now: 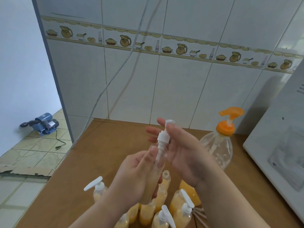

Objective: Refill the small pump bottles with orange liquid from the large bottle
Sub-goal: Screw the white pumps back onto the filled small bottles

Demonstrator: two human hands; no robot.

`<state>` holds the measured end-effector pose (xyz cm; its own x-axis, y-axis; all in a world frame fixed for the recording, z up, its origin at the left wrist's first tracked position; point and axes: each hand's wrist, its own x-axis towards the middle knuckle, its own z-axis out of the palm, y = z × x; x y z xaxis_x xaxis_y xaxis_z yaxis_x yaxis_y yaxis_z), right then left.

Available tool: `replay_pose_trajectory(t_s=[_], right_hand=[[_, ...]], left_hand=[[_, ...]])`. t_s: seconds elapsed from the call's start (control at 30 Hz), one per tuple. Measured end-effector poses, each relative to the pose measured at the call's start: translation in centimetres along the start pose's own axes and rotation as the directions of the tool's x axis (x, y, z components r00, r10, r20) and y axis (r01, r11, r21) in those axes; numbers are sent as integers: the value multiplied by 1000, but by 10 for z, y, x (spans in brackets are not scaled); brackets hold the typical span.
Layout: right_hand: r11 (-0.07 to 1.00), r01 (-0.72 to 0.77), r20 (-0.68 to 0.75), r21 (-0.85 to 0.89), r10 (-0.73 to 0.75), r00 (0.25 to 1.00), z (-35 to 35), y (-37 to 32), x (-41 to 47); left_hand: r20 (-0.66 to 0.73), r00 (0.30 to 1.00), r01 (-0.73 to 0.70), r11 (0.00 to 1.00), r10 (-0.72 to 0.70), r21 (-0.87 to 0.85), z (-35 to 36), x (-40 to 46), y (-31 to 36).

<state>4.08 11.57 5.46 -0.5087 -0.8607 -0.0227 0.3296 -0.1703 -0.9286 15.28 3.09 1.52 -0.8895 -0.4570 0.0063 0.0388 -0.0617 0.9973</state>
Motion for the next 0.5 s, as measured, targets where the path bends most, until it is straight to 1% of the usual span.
replay_pose_trajectory(t_s=[0.07, 0.1, 0.13, 0.2, 0.23, 0.27, 0.33, 0.4, 0.5], right_hand=[[995, 26, 0, 99, -27, 1000, 0, -1, 2], [993, 46, -20, 106, -44, 999, 0, -1, 4], [995, 66, -45, 76, -62, 997, -1, 1, 6], [995, 79, -76, -58, -83, 994, -2, 2, 8], [989, 67, -70, -131, -77, 995, -2, 1, 8], [986, 53, -49, -159, -62, 997, -4, -1, 8], [995, 35, -25, -92, -38, 999, -7, -4, 7], [998, 43, -55, -53, -46, 997, -7, -5, 7], [991, 54, -102, -124, -67, 992, -7, -2, 8]], left_hand=[[-17, 999, 32, 999, -33, -27, 0, 3, -1], [-16, 999, 45, 999, -46, -28, 0, 4, -1], [-10, 998, 54, 998, -55, -30, 0, 4, -2], [5, 998, 67, 997, -67, -32, 1, 4, -2], [6, 997, 73, 997, -73, -35, 1, 5, -2], [6, 997, 75, 996, -75, -42, 1, 5, -1], [-1, 998, 64, 997, -64, -46, -1, 7, 1], [3, 999, 53, 998, -53, -20, -2, 9, 2], [2, 999, 41, 998, -41, 55, 0, 8, 2]])
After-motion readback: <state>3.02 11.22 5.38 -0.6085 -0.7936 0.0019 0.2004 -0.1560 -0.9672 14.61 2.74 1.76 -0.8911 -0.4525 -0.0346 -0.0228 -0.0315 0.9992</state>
